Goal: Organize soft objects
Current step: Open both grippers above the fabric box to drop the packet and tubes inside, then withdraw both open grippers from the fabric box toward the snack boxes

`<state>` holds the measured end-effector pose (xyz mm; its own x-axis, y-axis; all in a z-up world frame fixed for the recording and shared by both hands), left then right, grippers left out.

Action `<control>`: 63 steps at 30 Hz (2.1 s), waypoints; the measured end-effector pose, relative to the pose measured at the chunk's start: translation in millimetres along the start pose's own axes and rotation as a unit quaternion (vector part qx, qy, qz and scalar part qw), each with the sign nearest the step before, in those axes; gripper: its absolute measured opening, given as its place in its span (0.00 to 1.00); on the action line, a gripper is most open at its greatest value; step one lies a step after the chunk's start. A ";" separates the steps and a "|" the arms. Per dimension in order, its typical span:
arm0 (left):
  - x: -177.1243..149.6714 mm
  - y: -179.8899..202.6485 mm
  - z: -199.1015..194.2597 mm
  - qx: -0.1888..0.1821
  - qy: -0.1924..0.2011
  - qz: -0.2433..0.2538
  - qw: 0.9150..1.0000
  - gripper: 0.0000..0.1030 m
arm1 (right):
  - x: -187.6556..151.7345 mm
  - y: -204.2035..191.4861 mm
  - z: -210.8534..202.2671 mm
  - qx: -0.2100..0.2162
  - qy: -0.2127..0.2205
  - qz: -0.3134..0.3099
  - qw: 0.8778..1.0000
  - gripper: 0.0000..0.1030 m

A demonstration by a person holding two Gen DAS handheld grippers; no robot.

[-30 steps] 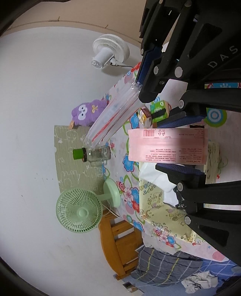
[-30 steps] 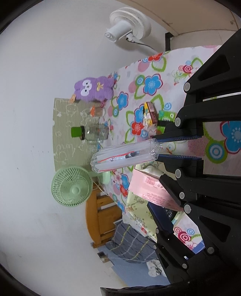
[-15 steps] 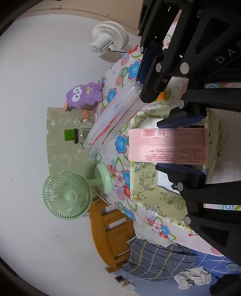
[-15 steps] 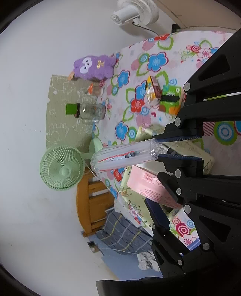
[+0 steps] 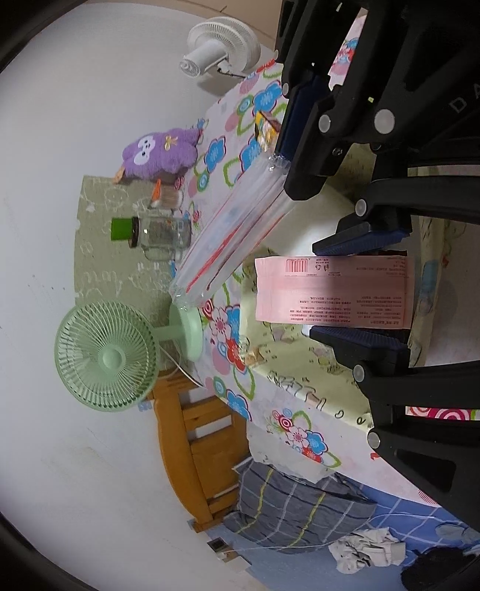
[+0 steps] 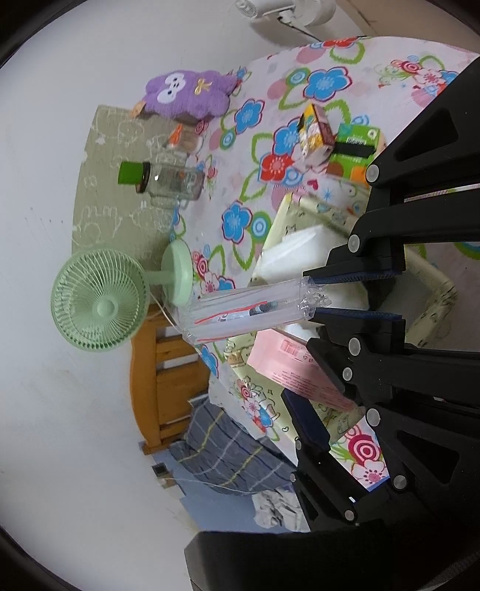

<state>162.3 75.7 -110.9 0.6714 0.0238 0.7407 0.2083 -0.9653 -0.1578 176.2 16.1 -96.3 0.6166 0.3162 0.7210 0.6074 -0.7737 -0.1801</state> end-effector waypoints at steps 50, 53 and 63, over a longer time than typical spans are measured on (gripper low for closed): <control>0.1 7.1 -5.2 0.000 -0.015 -0.009 1.000 0.86 | -3.9 23.0 -15.3 -0.036 0.005 0.027 0.999 0.77; 2.4 12.8 -14.2 0.001 -0.007 -0.004 1.000 0.87 | -5.2 25.7 -26.0 -0.038 0.013 0.031 0.999 0.77; 9.4 28.1 -45.5 0.003 0.021 0.005 1.000 0.92 | -8.8 33.0 -67.0 -0.057 0.046 0.044 0.996 0.81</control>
<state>142.1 36.9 -78.7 0.6423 0.0029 0.7664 0.2054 -0.9641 -0.1685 157.3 -49.0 -63.8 0.6128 0.1963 0.7655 0.4892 -0.8550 -0.1724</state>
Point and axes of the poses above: each gripper's, at about its wrist camera, not at the fingertips, and z roughly the way its jaws point, y to its right, x to its top, the point moved 6 cm from there along z, roughly the way its jaws point, and after that the axes turned 8 degrees about x, right-handed, at the moved point
